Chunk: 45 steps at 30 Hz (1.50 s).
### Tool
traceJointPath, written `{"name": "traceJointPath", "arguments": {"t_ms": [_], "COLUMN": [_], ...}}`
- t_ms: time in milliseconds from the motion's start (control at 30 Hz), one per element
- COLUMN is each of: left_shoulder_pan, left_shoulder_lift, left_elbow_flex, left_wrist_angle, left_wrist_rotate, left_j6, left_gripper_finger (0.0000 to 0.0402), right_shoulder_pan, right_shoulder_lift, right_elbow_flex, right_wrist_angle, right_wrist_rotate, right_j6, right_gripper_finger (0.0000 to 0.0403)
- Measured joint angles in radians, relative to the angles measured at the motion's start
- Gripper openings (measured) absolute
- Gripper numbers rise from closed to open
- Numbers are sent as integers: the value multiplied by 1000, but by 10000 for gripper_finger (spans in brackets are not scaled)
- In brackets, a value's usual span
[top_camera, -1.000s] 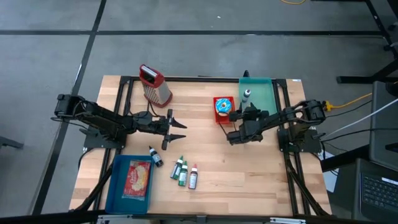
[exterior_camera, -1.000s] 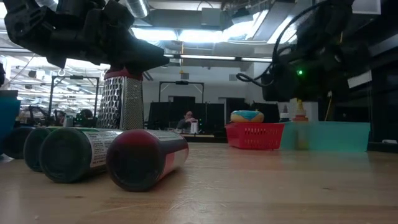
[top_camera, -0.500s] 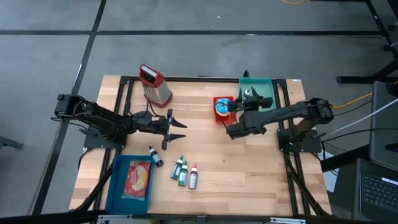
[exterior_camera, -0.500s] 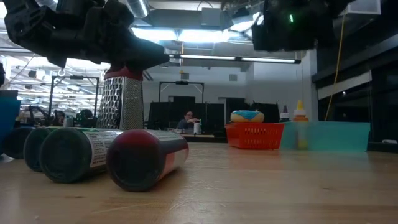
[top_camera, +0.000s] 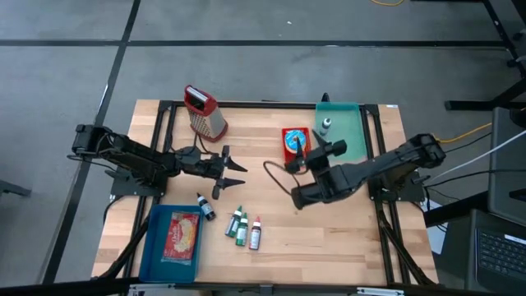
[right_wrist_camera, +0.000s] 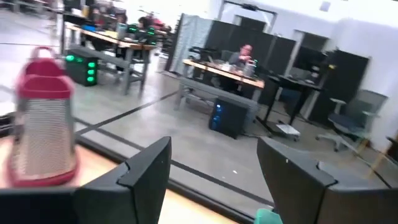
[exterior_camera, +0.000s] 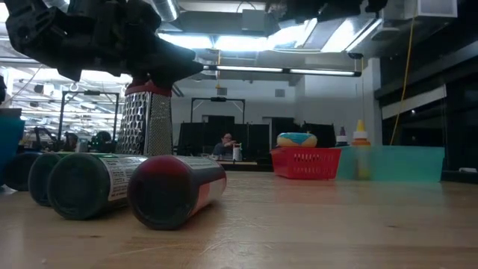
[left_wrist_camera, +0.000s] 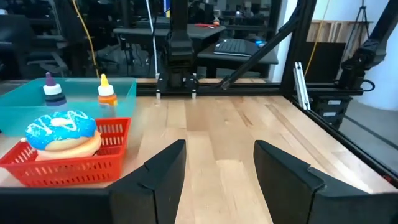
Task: Pick & Place Food Item
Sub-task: Put the pink food coloring bottle into the green bin
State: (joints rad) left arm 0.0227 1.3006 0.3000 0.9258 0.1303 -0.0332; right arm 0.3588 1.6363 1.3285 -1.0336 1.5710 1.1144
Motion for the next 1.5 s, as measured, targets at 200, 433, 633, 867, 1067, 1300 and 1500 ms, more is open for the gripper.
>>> {"name": "traceJointPath", "arguments": {"t_ms": [200, 433, 633, 867, 1067, 1300, 1500], "left_shoulder_pan": [-3, -2, -1, -9, -23, -91, -135], "left_shoulder_lift": [0, 0, 0, 0, 0, 0, 0], "left_elbow_flex": [34, 43, 43, 44, 44, 43, 44], "left_wrist_angle": [2, -1, -2, -42, -159, -270, -271], "left_wrist_rotate": [19, 21, 49, 60, 68, 72, 45], "left_j6": [-7, 19, 45, 16, -94, -146, -83], "left_gripper_finger": [184, 184, 184, 184, 184, 184, 184], "right_shoulder_pan": [47, 84, 51, 29, 83, 129, 128], "right_shoulder_lift": [0, 0, 4, 17, 93, 123, 220], "right_elbow_flex": [29, 46, -58, -105, -106, -106, -102], "right_wrist_angle": [86, 519, 1369, 1505, 1423, 1367, 1231], "right_wrist_rotate": [-33, -146, -932, -980, -967, -860, -858], "right_j6": [-149, -651, -1277, -1146, -819, -416, 18], "right_gripper_finger": [242, 242, 242, 242, 242, 242, 242]}}
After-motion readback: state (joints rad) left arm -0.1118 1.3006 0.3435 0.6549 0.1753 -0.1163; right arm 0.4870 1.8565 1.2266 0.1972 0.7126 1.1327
